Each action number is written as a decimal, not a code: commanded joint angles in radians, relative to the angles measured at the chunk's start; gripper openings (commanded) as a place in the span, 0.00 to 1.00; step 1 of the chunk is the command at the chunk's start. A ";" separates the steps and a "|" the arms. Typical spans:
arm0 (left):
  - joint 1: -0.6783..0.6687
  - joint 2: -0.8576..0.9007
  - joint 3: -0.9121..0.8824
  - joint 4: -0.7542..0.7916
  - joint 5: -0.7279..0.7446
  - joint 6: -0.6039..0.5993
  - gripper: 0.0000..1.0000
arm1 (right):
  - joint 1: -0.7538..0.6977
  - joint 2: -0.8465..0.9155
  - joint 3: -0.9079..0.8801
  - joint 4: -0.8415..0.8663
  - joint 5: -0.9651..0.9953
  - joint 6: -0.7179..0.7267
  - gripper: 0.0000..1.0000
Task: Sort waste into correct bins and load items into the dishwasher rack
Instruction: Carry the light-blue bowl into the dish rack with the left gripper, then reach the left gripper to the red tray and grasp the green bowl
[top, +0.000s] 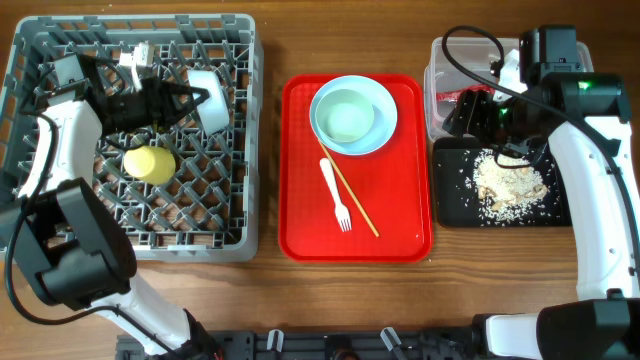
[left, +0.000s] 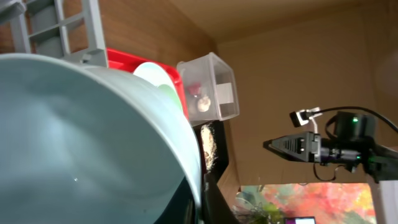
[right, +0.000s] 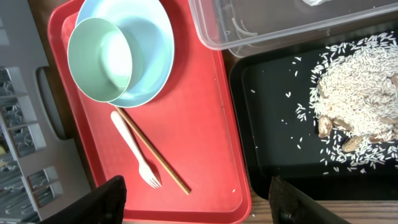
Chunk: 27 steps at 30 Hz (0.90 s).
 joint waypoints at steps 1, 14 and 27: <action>0.013 0.029 -0.002 -0.027 -0.235 0.021 0.09 | 0.000 0.004 0.016 -0.002 0.016 -0.018 0.74; 0.122 0.011 -0.001 -0.157 -0.290 0.018 0.35 | 0.000 0.004 0.016 -0.001 0.016 -0.018 0.74; 0.107 -0.245 -0.001 -0.160 -0.291 0.018 0.60 | 0.000 0.004 0.016 -0.002 0.016 -0.019 0.74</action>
